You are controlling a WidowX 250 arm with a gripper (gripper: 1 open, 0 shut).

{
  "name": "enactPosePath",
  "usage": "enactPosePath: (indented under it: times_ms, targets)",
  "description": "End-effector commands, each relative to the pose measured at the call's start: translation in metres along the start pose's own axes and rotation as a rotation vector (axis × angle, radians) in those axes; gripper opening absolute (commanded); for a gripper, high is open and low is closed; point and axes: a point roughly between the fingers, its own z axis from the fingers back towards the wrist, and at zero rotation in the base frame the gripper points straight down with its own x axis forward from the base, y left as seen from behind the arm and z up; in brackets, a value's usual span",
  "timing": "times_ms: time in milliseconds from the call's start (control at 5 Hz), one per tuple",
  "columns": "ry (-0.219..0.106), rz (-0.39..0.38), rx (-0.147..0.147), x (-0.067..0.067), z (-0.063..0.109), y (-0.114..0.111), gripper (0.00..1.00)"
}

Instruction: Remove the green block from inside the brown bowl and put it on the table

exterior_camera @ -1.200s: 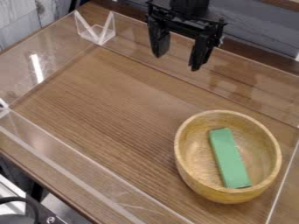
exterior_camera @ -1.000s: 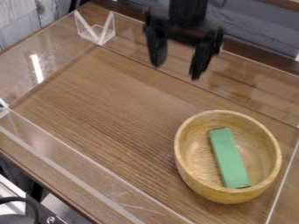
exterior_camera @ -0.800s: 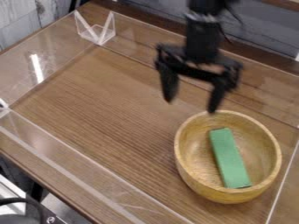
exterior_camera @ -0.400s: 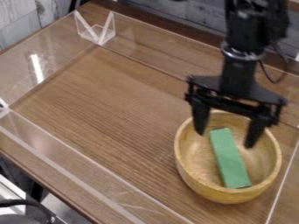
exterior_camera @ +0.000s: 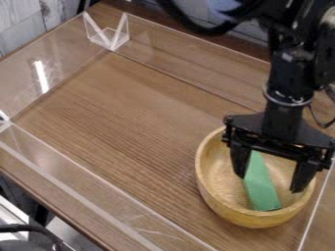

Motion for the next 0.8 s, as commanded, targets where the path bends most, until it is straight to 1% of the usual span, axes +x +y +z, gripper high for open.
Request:
enactPosePath:
  times_ms: [0, 400, 600]
  targets:
    - [-0.044, 0.030, -0.035, 0.006, 0.000, -0.003, 1.00]
    - [-0.055, 0.043, -0.049, 0.009, -0.011, -0.003, 1.00]
    - [-0.057, 0.044, -0.053, 0.010, -0.014, -0.002, 1.00]
